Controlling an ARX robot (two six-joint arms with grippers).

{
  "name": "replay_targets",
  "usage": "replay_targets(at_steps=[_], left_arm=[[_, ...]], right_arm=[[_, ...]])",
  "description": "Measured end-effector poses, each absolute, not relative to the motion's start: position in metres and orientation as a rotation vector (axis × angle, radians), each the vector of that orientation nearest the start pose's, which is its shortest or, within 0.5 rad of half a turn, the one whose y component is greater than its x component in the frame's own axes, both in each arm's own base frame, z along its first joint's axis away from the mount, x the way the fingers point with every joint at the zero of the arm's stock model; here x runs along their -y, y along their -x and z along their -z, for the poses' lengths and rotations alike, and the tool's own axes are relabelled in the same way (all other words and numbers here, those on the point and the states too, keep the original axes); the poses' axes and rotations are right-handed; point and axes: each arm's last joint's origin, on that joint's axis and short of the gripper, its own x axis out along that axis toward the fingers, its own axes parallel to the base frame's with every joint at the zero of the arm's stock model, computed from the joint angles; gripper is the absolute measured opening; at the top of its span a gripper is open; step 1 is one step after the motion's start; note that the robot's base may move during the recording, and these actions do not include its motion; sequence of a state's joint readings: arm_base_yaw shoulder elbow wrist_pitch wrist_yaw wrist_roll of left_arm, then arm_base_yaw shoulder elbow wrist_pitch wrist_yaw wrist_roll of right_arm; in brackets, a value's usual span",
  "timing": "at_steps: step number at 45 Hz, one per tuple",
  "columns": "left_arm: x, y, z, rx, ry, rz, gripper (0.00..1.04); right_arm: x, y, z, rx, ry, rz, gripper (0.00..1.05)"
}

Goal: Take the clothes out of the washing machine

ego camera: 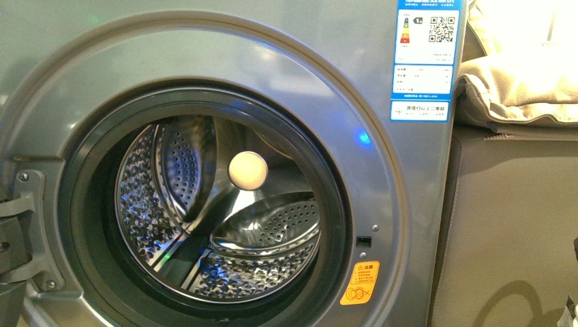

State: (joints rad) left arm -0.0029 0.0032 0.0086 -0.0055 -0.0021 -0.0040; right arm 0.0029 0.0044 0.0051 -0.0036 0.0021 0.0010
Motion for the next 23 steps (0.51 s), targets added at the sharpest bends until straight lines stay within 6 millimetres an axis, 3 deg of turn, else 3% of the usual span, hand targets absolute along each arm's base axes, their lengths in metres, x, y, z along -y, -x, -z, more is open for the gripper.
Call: replay_targets(at_steps=[9,12,20,23], left_arm=[[0.0002,-0.0974,-0.1656,0.000,0.004,0.001,0.04],[0.0002,-0.0974,-0.1656,0.000,0.005,0.001,0.05],[0.0002,-0.0974,-0.1656,0.000,0.004,0.001,0.34],[0.0002,-0.0974,-0.1656,0.000,0.004,0.001,0.50]], right_arm=[[-0.0002,-0.0977,-0.1646,-0.003,-0.001,-0.001,0.02],[-0.0002,-0.0977,-0.1646,-0.003,0.000,-0.001,0.13],[-0.0002,-0.0977,-0.1646,-0.003,0.000,-0.001,0.39],[-0.0002,-0.0977,-0.1646,-0.003,0.000,-0.001,0.55]])
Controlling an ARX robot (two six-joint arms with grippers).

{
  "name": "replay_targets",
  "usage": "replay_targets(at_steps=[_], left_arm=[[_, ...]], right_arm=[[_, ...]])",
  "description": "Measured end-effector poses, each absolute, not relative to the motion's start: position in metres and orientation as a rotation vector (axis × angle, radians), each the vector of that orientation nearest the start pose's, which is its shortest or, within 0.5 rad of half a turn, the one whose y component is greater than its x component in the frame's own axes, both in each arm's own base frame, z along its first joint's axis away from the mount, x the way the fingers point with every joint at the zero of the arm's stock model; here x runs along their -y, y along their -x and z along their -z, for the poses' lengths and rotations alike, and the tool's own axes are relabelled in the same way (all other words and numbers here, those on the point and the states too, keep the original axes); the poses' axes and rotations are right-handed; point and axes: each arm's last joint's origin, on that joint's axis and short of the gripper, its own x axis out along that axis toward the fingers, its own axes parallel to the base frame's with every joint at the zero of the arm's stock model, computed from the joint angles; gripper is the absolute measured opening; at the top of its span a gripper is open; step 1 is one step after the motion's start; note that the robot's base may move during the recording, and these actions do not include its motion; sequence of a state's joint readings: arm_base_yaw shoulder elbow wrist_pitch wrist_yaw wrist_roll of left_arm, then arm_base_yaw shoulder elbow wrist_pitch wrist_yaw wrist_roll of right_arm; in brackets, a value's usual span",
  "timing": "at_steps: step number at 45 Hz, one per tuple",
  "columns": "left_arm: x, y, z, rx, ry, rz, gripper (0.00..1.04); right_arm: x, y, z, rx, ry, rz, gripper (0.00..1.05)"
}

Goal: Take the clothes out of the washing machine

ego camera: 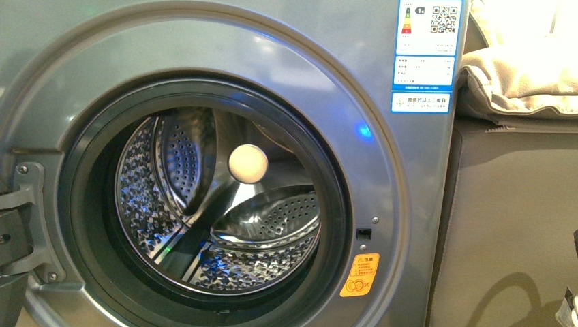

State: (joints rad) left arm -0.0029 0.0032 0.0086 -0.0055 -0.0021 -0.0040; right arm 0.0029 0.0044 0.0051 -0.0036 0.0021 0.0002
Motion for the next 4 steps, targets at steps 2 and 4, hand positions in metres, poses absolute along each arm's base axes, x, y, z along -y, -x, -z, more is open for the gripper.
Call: replay_targets(at_steps=[2,4], left_arm=[[0.0002,-0.0974,-0.1656,0.000,0.004,0.001,0.60],[0.0002,-0.0974,-0.1656,0.000,0.004,0.001,0.71]], right_arm=[[-0.0002,-0.0977,-0.1646,-0.003,0.000,-0.001,0.66],[-0.0002,-0.0977,-0.1646,-0.003,0.000,-0.001,0.76]])
